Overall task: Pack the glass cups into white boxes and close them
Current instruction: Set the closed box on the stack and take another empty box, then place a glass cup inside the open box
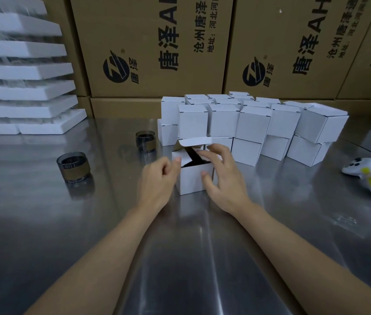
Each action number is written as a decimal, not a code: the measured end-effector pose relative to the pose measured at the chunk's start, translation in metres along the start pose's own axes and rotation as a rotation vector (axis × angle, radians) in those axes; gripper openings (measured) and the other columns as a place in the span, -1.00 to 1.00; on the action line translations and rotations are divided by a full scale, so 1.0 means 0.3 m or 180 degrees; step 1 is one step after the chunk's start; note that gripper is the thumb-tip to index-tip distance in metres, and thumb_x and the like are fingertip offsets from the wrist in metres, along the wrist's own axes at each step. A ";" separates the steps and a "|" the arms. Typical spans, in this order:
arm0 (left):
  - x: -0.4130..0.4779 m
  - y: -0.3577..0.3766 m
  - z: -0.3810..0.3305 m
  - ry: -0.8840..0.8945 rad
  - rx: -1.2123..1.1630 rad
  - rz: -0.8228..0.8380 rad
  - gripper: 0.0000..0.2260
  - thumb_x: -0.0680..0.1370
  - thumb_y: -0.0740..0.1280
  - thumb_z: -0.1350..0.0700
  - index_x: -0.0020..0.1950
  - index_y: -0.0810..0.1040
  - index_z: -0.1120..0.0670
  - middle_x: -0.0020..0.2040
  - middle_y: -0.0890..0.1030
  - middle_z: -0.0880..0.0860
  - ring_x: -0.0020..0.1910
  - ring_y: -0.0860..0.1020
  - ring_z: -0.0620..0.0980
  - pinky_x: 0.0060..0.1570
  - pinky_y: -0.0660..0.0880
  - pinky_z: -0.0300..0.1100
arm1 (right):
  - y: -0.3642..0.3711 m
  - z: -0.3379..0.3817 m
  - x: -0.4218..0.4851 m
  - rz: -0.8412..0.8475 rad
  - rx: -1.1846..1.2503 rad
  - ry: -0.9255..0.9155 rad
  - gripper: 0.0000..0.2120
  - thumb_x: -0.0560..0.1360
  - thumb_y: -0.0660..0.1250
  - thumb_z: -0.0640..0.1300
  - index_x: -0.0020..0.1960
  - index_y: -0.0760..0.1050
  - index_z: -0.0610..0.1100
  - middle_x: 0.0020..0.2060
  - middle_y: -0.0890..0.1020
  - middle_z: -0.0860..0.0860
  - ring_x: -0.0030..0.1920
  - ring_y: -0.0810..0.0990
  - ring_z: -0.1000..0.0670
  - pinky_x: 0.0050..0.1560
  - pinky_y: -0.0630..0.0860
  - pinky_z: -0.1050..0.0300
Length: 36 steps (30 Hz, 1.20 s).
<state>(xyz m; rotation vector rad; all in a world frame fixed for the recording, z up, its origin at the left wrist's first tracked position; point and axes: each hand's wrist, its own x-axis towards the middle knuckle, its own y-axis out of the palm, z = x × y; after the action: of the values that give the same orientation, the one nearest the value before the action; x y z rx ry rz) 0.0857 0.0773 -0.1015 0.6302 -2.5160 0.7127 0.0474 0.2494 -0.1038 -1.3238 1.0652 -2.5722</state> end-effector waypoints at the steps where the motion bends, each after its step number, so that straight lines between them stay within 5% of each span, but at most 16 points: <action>1: 0.004 0.013 -0.005 -0.0047 -0.0073 -0.0116 -0.53 0.48 0.15 -0.31 -0.35 0.22 0.06 -0.48 0.29 -0.07 -0.45 0.24 -0.09 -0.38 0.21 -0.11 | 0.009 0.007 0.002 0.0104 0.0037 -0.0025 -0.54 0.49 0.11 0.07 0.34 0.44 0.01 0.39 0.28 0.04 0.35 0.37 -0.01 0.10 0.49 0.03; 5: 0.003 0.060 -0.008 -0.0061 -0.0211 0.0044 -0.57 0.54 0.31 -0.19 -0.30 0.23 0.05 -0.51 0.30 -0.11 -0.49 0.24 -0.11 -0.43 0.21 -0.27 | 0.037 0.027 0.010 0.0202 0.0076 0.0253 -0.61 0.56 0.10 0.08 0.34 0.43 0.05 0.48 0.10 0.11 0.42 0.28 0.04 0.16 0.46 0.05; 10: 0.000 0.058 -0.006 -0.0114 -0.0243 0.0027 -0.58 0.52 0.37 -0.10 -0.32 0.22 0.07 -0.45 0.28 -0.03 -0.47 0.23 -0.10 -0.44 0.21 -0.27 | 0.033 0.035 0.017 -0.0269 0.0319 0.0571 -0.64 0.60 0.22 -0.11 0.39 0.38 -0.07 0.42 0.28 0.03 0.32 0.35 0.10 0.17 0.40 0.27; 12: -0.001 0.057 -0.009 -0.0148 -0.0252 -0.0007 -0.57 0.52 0.37 -0.07 -0.33 0.19 0.07 -0.45 0.26 -0.02 -0.47 0.22 -0.10 -0.43 0.20 -0.27 | 0.029 0.039 0.022 -0.0566 0.0737 0.0918 -0.66 0.59 0.24 -0.18 0.36 0.39 -0.16 0.29 0.39 0.04 0.22 0.41 0.11 0.15 0.47 0.27; 15: 0.001 0.055 -0.011 -0.0290 -0.0262 0.0069 -0.56 0.53 0.36 -0.08 -0.33 0.19 0.08 -0.44 0.27 0.01 -0.45 0.20 -0.11 -0.42 0.19 -0.27 | 0.027 0.041 0.029 -0.0577 0.0938 0.1358 -0.74 0.61 0.22 -0.17 0.25 0.50 -0.23 0.16 0.54 -0.01 0.09 0.52 0.06 -0.05 0.40 0.52; 17: 0.000 0.054 -0.015 -0.0374 -0.0325 0.0102 -0.54 0.51 0.38 -0.10 -0.34 0.18 0.07 -0.45 0.25 -0.02 -0.46 0.20 -0.12 -0.44 0.18 -0.28 | 0.030 0.041 0.025 -0.0451 0.1076 0.1419 -0.79 0.62 0.20 -0.13 -0.04 0.60 -0.11 -0.19 0.60 0.07 -0.19 0.51 0.16 -0.23 0.36 0.39; 19: -0.001 0.055 -0.023 -0.0429 -0.0383 0.0085 -0.52 0.48 0.42 -0.11 -0.33 0.16 0.06 -0.44 0.21 -0.04 -0.47 0.18 -0.11 -0.46 0.17 -0.28 | 0.032 0.046 0.020 -0.0380 0.1152 0.1491 -0.73 0.61 0.20 -0.07 -0.23 0.52 -0.04 -0.43 0.43 0.14 -0.37 0.36 0.14 -0.28 0.29 0.24; 23: 0.005 0.052 -0.025 -0.0621 -0.0314 0.0010 -0.49 0.45 0.45 -0.13 -0.32 0.15 0.05 -0.43 0.18 -0.04 -0.50 0.18 -0.12 -0.49 0.17 -0.31 | 0.043 0.054 0.014 -0.0209 0.0839 0.1573 -0.61 0.58 0.23 0.08 0.18 0.58 -0.20 -0.08 0.61 -0.06 -0.08 0.53 -0.01 -0.01 0.47 0.11; 27: 0.008 0.047 -0.018 -0.0723 -0.0329 0.0070 -0.50 0.47 0.37 -0.22 -0.35 0.18 0.06 -0.43 0.24 -0.03 -0.44 0.23 -0.10 -0.39 0.20 -0.23 | 0.039 0.051 0.018 -0.0314 0.0786 0.1525 -0.63 0.59 0.23 0.09 0.07 0.57 -0.21 -0.09 0.63 -0.05 -0.07 0.56 -0.02 -0.06 0.48 0.10; 31: 0.019 0.052 -0.006 -0.1123 -0.0788 -0.0132 -0.47 0.60 0.06 -0.23 -0.35 0.38 0.16 -0.33 0.49 0.21 -0.29 0.47 0.19 -0.20 0.43 -0.01 | 0.034 0.043 0.032 -0.0293 0.0546 0.1387 -0.71 0.59 0.24 0.04 0.07 0.53 -0.19 -0.09 0.62 -0.05 -0.08 0.56 -0.03 -0.08 0.50 0.06; 36: 0.035 0.056 0.021 -0.1192 -0.0801 -0.0308 -0.80 0.65 0.01 0.05 0.20 0.36 -0.04 -0.23 0.54 0.07 -0.39 0.55 -0.07 -0.38 0.48 -0.23 | 0.009 0.023 0.035 -0.0037 0.0232 0.0990 -0.66 0.59 0.20 0.05 0.32 0.40 -0.05 -0.02 0.58 -0.04 -0.04 0.55 -0.03 -0.05 0.47 0.06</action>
<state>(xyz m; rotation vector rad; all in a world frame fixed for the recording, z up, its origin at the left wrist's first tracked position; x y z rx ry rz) 0.0667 0.0833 -0.1072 0.8504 -2.8260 0.2517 0.0451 0.2398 -0.0954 -0.9367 0.9911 -2.8606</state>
